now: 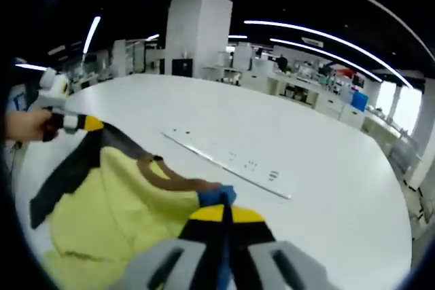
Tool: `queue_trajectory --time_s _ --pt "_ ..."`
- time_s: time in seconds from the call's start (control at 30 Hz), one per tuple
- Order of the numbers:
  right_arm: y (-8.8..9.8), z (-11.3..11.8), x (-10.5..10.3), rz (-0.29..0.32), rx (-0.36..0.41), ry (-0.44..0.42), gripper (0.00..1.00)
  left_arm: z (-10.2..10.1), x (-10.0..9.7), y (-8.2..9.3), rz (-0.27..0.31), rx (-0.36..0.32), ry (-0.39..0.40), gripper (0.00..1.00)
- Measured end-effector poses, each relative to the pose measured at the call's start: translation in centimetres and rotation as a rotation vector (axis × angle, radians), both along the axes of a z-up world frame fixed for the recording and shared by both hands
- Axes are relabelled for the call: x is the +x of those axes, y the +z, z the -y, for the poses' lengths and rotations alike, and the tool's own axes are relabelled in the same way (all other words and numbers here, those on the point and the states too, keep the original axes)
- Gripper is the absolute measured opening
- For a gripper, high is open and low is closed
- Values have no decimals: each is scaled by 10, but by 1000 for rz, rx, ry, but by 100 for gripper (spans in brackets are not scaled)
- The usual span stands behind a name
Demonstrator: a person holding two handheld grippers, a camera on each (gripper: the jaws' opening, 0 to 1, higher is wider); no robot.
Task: Fold the garment on the visible template until the final outline fits inside the template.
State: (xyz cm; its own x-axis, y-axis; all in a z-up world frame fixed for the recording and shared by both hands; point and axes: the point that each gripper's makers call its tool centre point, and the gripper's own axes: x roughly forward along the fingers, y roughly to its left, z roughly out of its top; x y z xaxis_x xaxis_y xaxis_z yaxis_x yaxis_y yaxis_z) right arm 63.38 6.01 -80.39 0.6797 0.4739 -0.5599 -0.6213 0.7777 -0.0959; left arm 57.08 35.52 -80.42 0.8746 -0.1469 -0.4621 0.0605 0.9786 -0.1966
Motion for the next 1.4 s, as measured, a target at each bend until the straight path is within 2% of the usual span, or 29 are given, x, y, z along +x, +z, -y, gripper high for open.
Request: queue_trajectory --time_s 0.1,0.23,0.33,0.4,0.43,0.53,0.6,0.67,0.73,0.77,0.83,0.9,1.0,1.27,1.4 --pt "-10 -1 2 -21 -22 7 0 -1 -5 -15 -49 45 -23 0" --pt "-22 -1 -1 -52 -59 13 0 -3 -8 -27 -84 22 -6 0" --pt "-22 -3 3 -62 -37 8 0 2 -8 -22 -69 13 -10 0" --pt "-18 -6 -1 -77 -10 13 1 0 -8 -21 -64 56 -25 8" --pt "-16 -4 -2 -69 -16 6 8 -2 -10 -20 -70 57 -15 11" --pt "-9 2 0 -46 -22 -23 34 -6 -14 -9 -45 127 -32 21" --pt "-9 6 0 -62 -9 -36 45 -9 -11 -5 -21 122 -30 32" --pt "-6 6 -5 -80 12 -39 49 -11 -13 0 -8 119 -25 43" --pt "-3 4 -10 -92 70 -44 53 -12 -14 6 12 102 -24 50" --pt "-1 5 -18 -102 83 -50 55 -12 -15 8 19 98 -28 53" --pt "3 7 -27 -94 80 -45 57 -8 -21 11 16 103 -52 55" --pt "6 10 -35 -97 99 -41 59 -3 -37 18 19 101 -64 58" --pt "11 14 -48 -112 148 -49 66 -2 -40 20 28 92 -83 64" --pt "15 37 -76 -125 174 -28 66 6 -71 32 56 56 -125 71" --pt "16 48 -101 -129 170 -14 65 5 -90 39 67 51 -140 73"
